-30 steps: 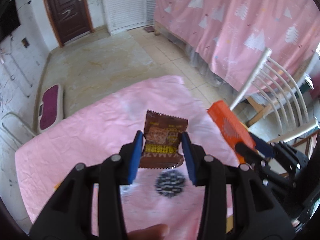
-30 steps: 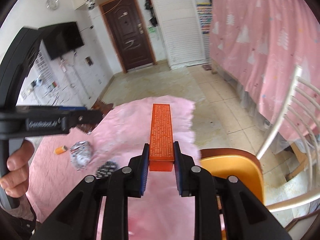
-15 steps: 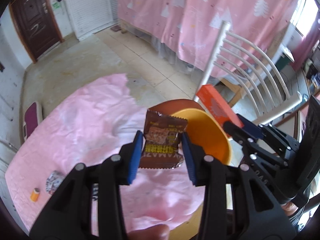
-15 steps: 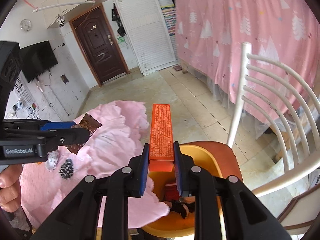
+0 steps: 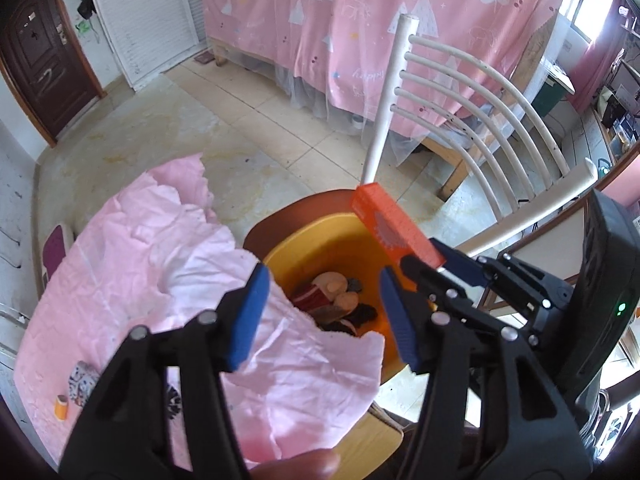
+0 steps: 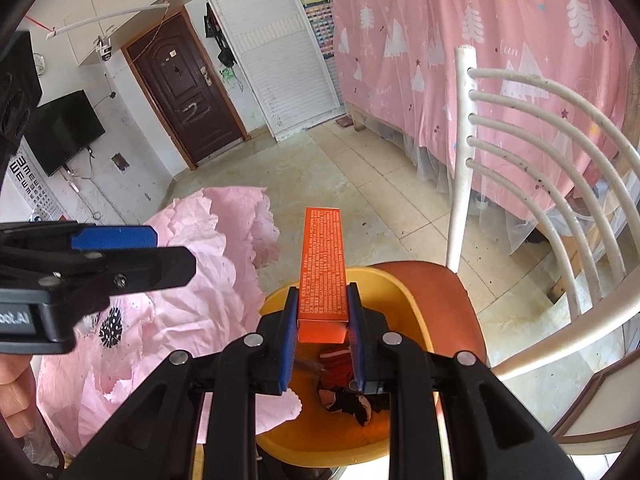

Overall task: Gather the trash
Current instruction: 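Open the left tool over the bin, then open the right tool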

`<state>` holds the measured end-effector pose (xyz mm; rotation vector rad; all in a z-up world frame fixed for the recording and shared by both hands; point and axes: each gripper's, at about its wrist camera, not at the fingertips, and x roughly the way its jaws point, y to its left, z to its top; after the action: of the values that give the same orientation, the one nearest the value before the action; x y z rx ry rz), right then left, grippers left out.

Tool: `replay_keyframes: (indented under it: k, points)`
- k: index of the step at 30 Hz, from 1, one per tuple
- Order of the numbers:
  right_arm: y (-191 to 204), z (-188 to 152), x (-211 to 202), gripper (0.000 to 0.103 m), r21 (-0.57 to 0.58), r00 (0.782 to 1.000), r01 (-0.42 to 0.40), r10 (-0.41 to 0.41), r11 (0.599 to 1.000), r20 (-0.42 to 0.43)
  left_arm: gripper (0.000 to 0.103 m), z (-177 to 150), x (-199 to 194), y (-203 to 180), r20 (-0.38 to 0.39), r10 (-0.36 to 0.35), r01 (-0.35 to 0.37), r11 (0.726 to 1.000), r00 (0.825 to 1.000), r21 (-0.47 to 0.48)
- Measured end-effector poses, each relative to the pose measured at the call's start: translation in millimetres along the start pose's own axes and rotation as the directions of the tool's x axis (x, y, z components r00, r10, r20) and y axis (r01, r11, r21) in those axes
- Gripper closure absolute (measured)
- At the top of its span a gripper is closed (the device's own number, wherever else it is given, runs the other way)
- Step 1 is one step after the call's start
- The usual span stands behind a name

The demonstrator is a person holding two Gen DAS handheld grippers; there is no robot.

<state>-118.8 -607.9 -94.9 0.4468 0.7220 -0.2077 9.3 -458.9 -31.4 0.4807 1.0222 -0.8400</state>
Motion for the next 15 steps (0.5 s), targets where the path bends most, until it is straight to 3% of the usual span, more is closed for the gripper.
replay_keyframes:
  k: [5, 15]
  points:
    - [9.2, -2.0, 13.7, 0.09, -0.018, 0.999, 0.005, -0.006, 1.0, -0.042, 0.048, -4.0, -9.2, 10.3, 0.019, -0.004, 0.004, 1.0, 1.0, -0.019]
    - [43.4, 7.4, 17.6, 0.088, -0.071, 0.999, 0.007, -0.01, 0.997, -0.045, 0.048, -26.4, -34.3, 62.5, 0.07, 0.029, -0.021, 0.994, 0.997, -0.107]
